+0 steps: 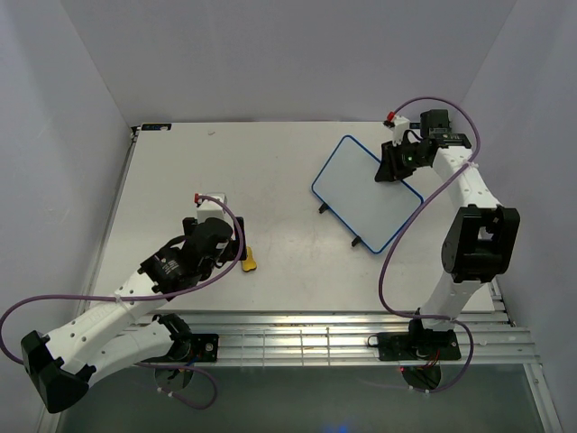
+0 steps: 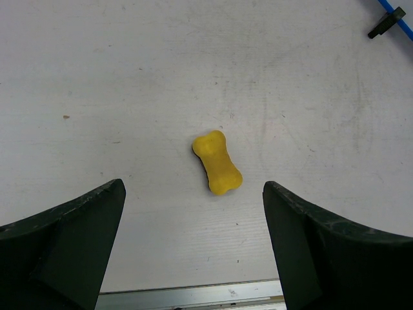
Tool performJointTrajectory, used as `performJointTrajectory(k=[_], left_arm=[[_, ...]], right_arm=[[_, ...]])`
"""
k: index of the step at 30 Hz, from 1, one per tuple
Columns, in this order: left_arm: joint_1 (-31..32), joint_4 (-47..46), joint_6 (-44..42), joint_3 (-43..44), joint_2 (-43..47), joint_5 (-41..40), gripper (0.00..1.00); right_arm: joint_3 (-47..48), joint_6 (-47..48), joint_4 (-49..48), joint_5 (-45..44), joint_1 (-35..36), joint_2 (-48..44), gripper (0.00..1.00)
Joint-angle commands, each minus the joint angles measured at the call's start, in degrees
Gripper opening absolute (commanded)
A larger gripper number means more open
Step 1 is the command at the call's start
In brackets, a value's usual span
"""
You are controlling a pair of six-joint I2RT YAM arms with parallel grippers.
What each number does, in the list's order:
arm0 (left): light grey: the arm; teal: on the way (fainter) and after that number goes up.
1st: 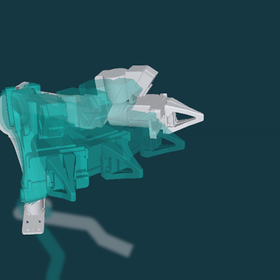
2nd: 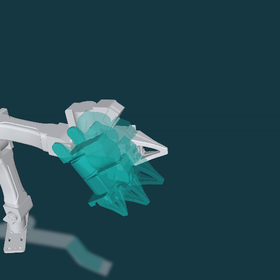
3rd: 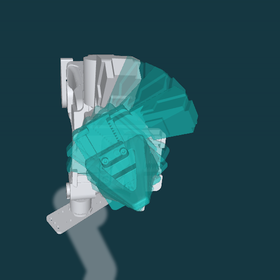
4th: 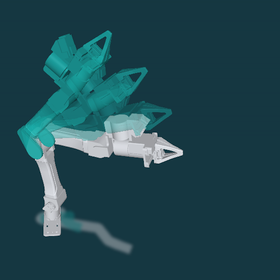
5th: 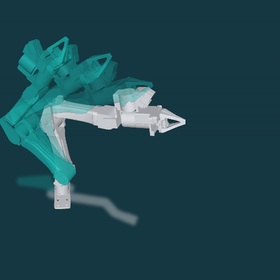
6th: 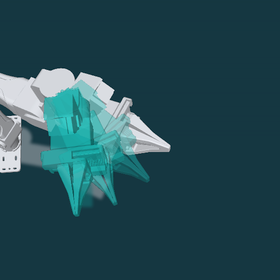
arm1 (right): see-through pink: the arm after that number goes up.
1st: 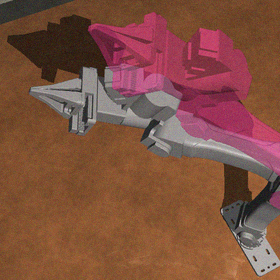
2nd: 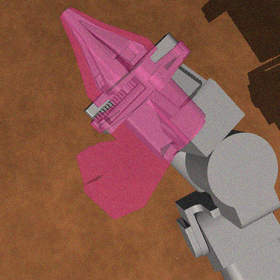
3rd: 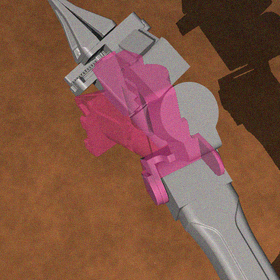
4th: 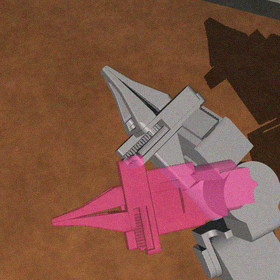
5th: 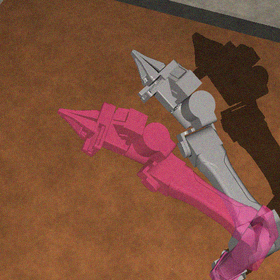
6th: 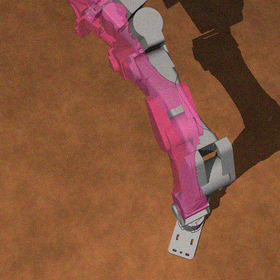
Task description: Erase the whiteboard
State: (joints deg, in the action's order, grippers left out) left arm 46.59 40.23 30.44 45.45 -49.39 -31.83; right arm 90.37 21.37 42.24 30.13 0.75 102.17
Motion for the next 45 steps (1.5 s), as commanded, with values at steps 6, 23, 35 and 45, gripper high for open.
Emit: performJointTrajectory(k=[6, 23, 35, 45], left_arm=[[-0.27, -1.38, -0.90, -0.19, 0.70, 0.90, 0.98], [-0.18, -1.64, -1.34, -0.28, 1.22, 1.69, 0.98], [-0.36, -0.50, 1.73, -0.10, 2.63, -2.79, 0.98], [-10.01, -1.11, 2.53, 1.13, 1.66, -2.28, 0.98]], right_arm=[[5.08, -0.54, 2.67, 1.17, 0.13, 2.77, 0.35], [4.73, -3.87, 1.44, -15.17, 0.12, 1.80, 0.75], [4.91, -6.51, 1.35, -17.30, 0.21, -3.11, 0.90], [-6.21, -19.58, -6.36, -25.03, 0.21, -19.16, 0.90]])
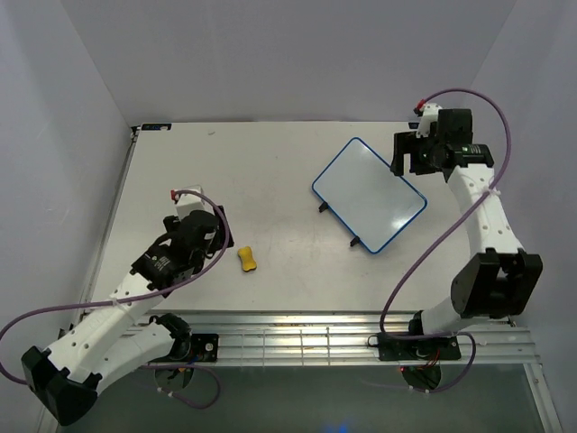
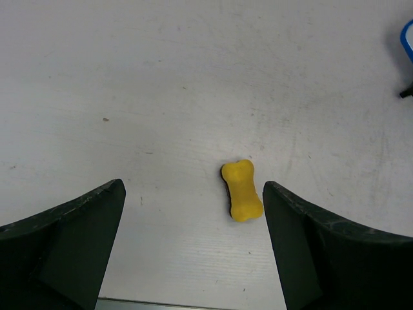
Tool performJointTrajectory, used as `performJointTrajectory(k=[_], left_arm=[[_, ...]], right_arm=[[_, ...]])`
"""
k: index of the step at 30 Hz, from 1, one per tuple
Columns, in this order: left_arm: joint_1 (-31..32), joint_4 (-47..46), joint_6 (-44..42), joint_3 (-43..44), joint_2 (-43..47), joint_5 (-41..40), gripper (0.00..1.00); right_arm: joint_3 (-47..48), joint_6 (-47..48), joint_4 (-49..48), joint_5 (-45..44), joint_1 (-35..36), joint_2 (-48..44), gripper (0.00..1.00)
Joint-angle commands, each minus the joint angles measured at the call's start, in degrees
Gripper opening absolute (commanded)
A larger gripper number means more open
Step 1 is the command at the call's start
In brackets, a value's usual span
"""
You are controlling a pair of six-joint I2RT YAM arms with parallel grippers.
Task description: Erase the whiteboard
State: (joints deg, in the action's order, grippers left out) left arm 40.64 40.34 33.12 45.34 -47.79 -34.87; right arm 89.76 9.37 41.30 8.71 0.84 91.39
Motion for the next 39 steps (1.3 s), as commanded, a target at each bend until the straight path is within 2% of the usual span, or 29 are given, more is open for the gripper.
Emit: performJointTrajectory(k=[1, 5, 9, 13, 15, 22, 28, 39], left_arm=[[-5.73, -1.57, -0.51, 1.24, -0.02, 2.08, 0.98], [-12.68, -2.28, -1.22, 1.42, -0.37, 4.73, 0.98], [-13.75, 0.00, 1.41, 1.86, 0.85, 0.07, 0.98], [-13.75, -0.08, 0.37, 3.26, 3.67, -0.64, 0.98], [-13.75, 1.32, -0.69, 6.58, 4.55, -1.42, 0.98], [-13.75, 7.65, -5.61, 19.32, 4.99, -1.69, 0.98], [-13.75, 11.16, -10.71, 25.75, 5.95, 0.42, 0.98], [-13.75, 13.36, -12.82, 24.27, 10.00, 1.12, 0.98]], right_arm=[[-8.17, -11.26, -9.44, -3.70, 0.21, -10.60, 0.90], [-18.72, -15.24, -15.01, -6.24, 1.61, -21.41, 0.90], [-26.99, -17.63, -16.60, -3.70, 1.97, -32.39, 0.90], [-31.56, -15.18, -12.66, -5.19, 2.06, -39.44, 0.90], [-31.83, -13.59, -9.42, -7.30, 2.06, -42.68, 0.90], [-33.86, -12.62, -3.60, -6.68, 2.15, -50.61, 0.90], [-32.37, -13.14, 2.02, -8.53, 3.11, -54.83, 0.90], [-32.98, -13.06, 5.72, -15.83, 3.90, -63.53, 0.90]])
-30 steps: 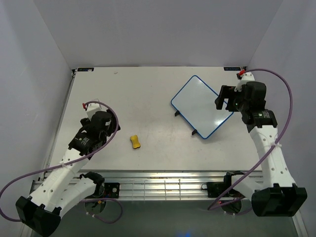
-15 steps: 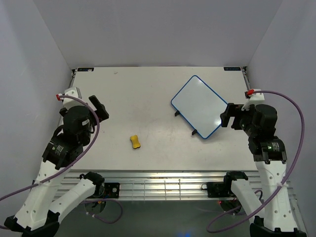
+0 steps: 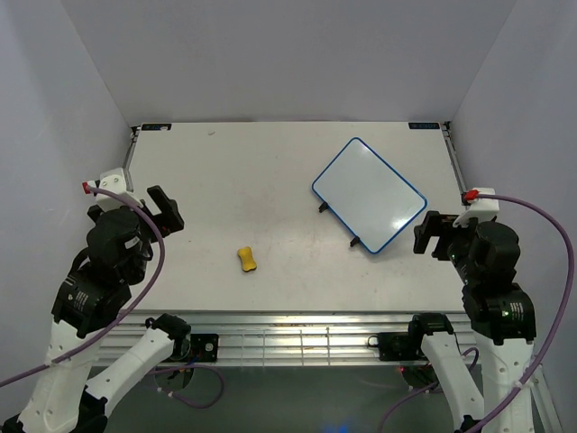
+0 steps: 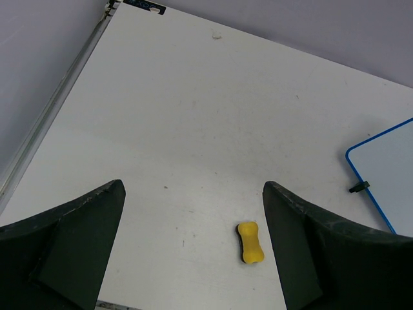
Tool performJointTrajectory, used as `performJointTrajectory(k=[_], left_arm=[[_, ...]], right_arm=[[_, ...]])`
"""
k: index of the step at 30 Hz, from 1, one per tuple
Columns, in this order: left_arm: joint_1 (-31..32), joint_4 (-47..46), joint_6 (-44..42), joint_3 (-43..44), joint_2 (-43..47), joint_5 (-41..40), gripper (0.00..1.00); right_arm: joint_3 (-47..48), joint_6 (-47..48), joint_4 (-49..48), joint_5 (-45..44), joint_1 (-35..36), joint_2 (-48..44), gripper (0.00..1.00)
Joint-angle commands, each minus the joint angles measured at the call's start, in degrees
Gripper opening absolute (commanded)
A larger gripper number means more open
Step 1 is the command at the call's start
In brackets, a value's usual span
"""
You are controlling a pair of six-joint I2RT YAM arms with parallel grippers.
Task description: Erase the whiteboard
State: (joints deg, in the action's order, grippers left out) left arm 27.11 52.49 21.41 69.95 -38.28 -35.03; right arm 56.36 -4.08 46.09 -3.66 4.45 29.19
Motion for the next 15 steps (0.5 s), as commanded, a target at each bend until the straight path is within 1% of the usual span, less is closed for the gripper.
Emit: performJointTrajectory(k=[1, 6, 11, 15], left_arm=[[-0.22, 1.39, -0.67, -0.34, 0.75, 1.45, 0.98], [-0.22, -0.01, 0.39, -2.62, 2.94, 2.15, 0.98], [-0.22, -1.77, 1.88, -4.30, 3.48, 4.00, 0.98], [-0.31, -1.86, 1.53, -5.09, 3.39, 3.30, 0.98]], right_arm=[[0.85, 0.38, 1.20, -3.81, 0.39, -1.76, 0.90], [0.25, 0.56, 1.64, -2.76, 0.82, -2.73, 0.90], [0.51, 1.26, 1.11, -5.04, 2.67, -2.03, 0.90], [-0.45, 1.44, 0.85, -5.22, 2.93, -2.30, 0.90]])
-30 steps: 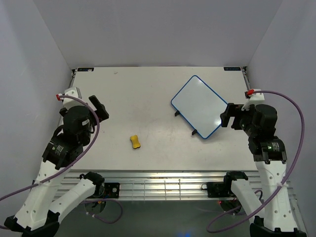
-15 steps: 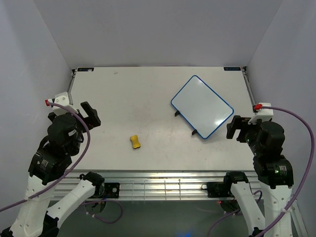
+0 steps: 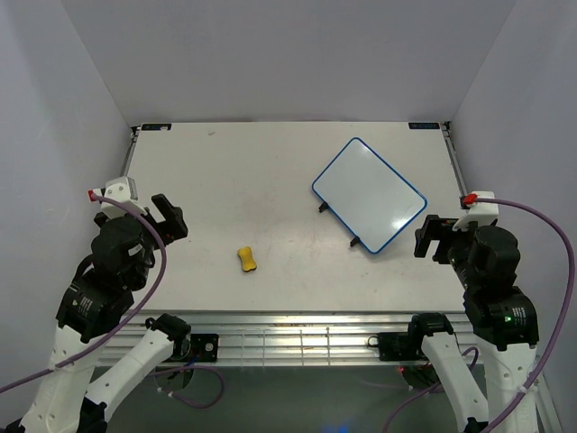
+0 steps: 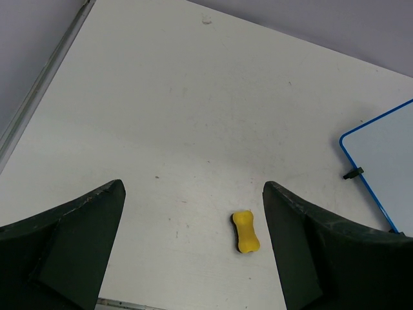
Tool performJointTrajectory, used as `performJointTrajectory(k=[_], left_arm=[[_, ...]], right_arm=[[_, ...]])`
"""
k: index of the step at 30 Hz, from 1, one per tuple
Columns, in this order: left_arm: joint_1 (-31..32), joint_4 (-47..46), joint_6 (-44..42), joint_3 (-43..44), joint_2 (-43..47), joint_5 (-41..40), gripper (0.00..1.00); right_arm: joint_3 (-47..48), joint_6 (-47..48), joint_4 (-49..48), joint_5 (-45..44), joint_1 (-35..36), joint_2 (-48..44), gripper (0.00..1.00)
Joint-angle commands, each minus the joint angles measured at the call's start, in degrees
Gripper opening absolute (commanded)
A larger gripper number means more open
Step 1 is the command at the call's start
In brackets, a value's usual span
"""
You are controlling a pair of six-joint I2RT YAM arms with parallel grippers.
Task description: Erase the whiteboard
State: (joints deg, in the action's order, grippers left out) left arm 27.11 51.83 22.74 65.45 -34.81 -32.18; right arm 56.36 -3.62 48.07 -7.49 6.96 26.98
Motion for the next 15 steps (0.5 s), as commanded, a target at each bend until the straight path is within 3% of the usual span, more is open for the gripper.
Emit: performJointTrajectory(k=[1, 15], left_arm=[[-0.22, -1.47, 0.02, -0.76, 0.09, 0.28, 0.98], [-0.22, -4.99, -2.09, -1.20, -0.52, 1.33, 0.98]], right_arm=[[-0.63, 0.98, -1.23, -1.39, 0.51, -0.17, 0.90], [-0.02, 1.07, -1.41, -2.09, 0.95, 0.09, 0.90]])
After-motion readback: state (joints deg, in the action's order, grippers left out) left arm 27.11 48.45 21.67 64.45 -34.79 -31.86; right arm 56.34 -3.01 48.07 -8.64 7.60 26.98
